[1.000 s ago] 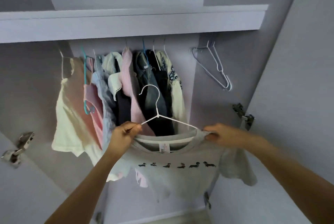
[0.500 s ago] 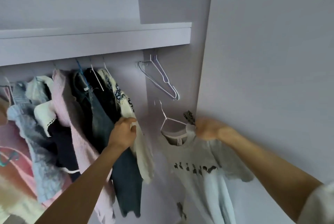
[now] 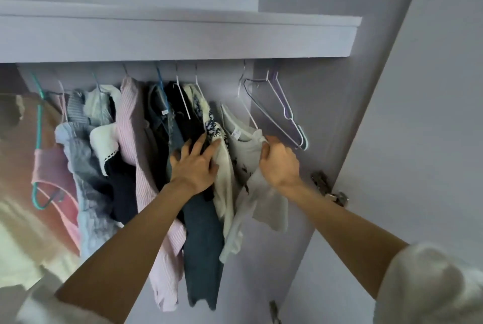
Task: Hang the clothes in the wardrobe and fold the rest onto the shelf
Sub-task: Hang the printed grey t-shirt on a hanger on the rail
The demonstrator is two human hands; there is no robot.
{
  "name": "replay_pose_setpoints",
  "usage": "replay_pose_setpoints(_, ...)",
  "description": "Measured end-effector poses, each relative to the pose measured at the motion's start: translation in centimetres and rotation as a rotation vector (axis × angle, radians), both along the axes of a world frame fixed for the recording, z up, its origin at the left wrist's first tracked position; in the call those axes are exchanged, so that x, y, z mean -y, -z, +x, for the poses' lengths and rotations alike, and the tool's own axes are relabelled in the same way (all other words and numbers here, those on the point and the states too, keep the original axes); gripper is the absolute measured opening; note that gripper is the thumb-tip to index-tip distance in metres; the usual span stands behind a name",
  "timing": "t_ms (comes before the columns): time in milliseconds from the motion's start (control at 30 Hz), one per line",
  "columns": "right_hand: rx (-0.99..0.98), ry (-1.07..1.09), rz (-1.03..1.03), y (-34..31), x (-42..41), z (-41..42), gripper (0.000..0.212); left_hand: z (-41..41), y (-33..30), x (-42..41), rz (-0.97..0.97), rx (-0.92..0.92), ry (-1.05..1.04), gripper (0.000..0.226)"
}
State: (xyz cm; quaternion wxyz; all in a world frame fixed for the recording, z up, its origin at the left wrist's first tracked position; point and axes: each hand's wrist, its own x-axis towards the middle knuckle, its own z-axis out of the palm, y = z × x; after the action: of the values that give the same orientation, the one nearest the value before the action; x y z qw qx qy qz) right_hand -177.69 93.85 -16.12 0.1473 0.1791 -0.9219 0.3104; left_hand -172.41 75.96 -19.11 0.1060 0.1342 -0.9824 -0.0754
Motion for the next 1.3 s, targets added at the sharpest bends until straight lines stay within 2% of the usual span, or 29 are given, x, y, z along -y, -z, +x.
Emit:
replay_pose_setpoints(200, -0.138, 0.061, -0.064, 1.4, 3.8, -3.0, 0.031, -0.1, 1.2, 0.5, -0.142, 0.026, 0.007, 0.058)
replay_pose_setpoints(333, -0.239, 0.031, -0.074, 1.3, 5.2, -4.3, 0.031, -0.2, 1.9, 0.2, -0.214, -0.051, 0.006, 0.067)
replay_pose_setpoints(433, -0.234, 0.015, -0.071, 0.6, 6.3, -5.6, 0.028, -1.4, 2.0, -0.5, -0.292, -0.038, -0.002, 0.066)
replay_pose_setpoints(600, -0.097, -0.019, 0.0, 0.2, 7.2, -6.9, 0.026, -2.0, 3.0, -0.8, -0.287, -0.008, -0.041, 0.062)
replay_pose_setpoints(733, -0.022, -0.062, -0.03, 0.8, 6.7, -6.0, 0.031, -1.1, 2.7, -0.4, -0.271, -0.018, -0.044, 0.061)
replay_pose_setpoints(800, -0.042, -0.088, -0.035, 1.6, 5.9, -5.0, 0.039, -0.3, 2.5, -0.6, -0.199, -0.051, -0.031, 0.06)
replay_pose_setpoints(867, -0.196, -0.12, -0.018, 2.8, 5.0, -3.3, 0.047, 1.0, 2.6, -1.1, -0.115, -0.13, -0.026, 0.059)
replay_pose_setpoints(933, -0.374, -0.239, -0.016, 3.7, 4.5, -0.8, 0.049, 3.1, 2.9, -1.4, -0.034, -0.227, -0.062, 0.058)
replay_pose_setpoints(1000, -0.44, -0.435, -0.028, 4.3, 4.6, 1.6, 0.049, 5.7, 3.2, -1.3, 0.031, -0.276, -0.127, 0.057)
replay_pose_setpoints(1100, -0.315, -0.695, -0.035, 4.7, 5.5, 5.0, 0.039, 10.5, 3.7, -1.1, 0.088, -0.259, -0.276, 0.054)
replay_pose_setpoints(1300, -0.01, -1.026, -0.015, 5.9, 8.9, 13.7, 0.033, 23.9, 4.4, -0.6, 0.132, -0.233, -0.687, 0.049)
